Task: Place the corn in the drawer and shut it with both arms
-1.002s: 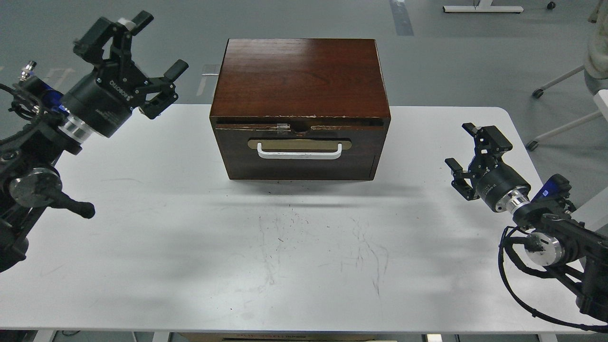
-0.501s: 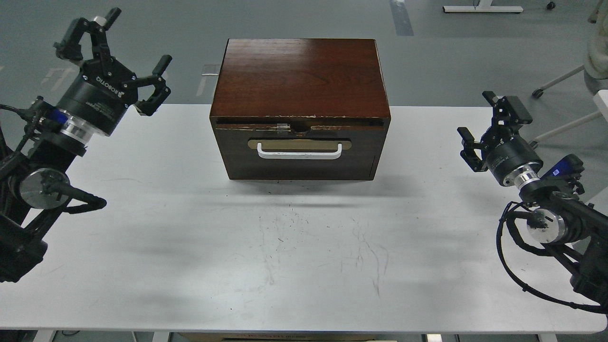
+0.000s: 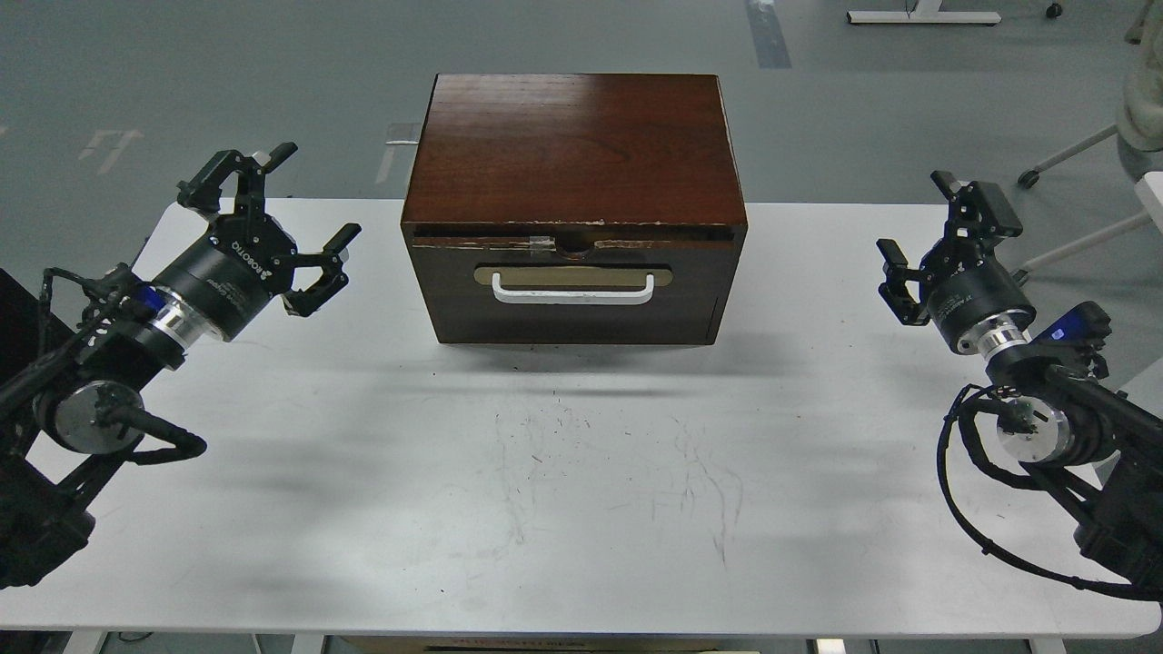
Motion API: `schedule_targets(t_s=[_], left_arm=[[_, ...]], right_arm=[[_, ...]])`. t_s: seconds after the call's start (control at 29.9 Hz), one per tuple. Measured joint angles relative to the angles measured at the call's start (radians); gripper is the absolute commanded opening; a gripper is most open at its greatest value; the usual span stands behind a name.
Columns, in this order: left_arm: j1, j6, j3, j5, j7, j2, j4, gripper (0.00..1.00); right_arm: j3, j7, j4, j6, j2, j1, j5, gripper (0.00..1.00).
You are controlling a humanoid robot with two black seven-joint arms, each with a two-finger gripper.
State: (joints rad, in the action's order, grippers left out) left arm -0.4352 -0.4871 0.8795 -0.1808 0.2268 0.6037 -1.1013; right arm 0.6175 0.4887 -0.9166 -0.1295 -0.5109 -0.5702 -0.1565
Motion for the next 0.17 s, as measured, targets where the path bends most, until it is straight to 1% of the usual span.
schedule_targets(t_s=[0.17], left_arm=[[0.012,-0.001,-0.002,0.0,0.0,0.002,0.0,1.0]], right_arm=[[-0.005,0.0,-0.011,-0.008,0.0,0.001,0.001,1.0]])
